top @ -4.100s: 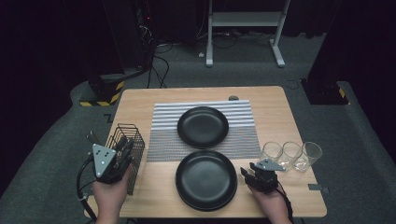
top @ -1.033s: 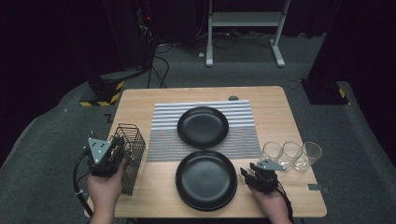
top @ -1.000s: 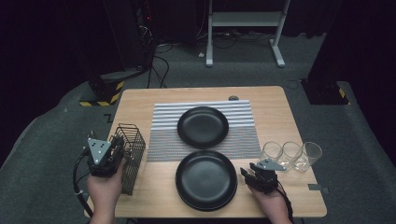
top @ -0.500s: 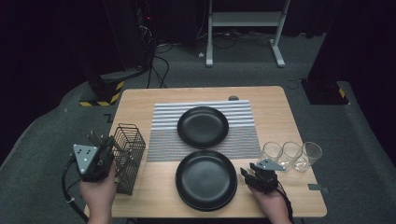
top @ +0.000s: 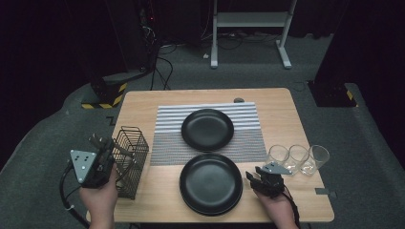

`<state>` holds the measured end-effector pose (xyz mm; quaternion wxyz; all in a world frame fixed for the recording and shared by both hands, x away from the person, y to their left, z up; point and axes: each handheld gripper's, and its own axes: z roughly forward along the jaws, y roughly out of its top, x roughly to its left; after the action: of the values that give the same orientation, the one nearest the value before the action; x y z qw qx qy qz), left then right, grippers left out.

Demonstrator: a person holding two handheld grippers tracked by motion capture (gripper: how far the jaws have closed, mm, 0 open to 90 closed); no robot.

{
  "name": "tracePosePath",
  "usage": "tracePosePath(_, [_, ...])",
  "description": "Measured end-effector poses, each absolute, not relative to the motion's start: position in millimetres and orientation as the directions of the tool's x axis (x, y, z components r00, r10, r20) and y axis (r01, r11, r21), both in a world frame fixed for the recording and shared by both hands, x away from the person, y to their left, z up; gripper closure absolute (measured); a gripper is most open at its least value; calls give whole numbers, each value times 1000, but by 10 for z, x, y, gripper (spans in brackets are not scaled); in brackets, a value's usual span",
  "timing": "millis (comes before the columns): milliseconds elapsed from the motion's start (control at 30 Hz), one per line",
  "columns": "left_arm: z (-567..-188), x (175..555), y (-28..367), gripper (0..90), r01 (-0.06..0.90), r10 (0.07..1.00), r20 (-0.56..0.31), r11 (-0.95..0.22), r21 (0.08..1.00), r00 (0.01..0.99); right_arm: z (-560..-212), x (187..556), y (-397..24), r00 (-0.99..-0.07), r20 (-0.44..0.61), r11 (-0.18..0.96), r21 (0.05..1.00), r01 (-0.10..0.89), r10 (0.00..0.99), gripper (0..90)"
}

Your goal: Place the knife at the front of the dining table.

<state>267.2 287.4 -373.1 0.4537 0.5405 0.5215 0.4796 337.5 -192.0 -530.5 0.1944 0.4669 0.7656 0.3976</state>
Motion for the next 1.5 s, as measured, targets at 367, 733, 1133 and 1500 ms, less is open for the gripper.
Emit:
tracePosePath(367, [-3605,2659,2868,831,73,998,60,-58,996,-17,-5304,3374,-1920,-489,74,248,791,560,869,521])
tracePosePath(733, [-3508,2667,2829,831,28,998,59,-59,998,-8,-5305,3375,-1920,-489,74,248,790,561,869,521])
tracePosePath(1133, [-3418,2681,2745,831,-4,997,72,-72,997,-4,-5305,3376,-1919,-490,75,248,789,562,869,520])
tracePosePath(1500, [-3342,2709,2658,830,-23,997,76,-75,997,18,-5305,3377,-1920,-490,77,248,788,564,869,519])
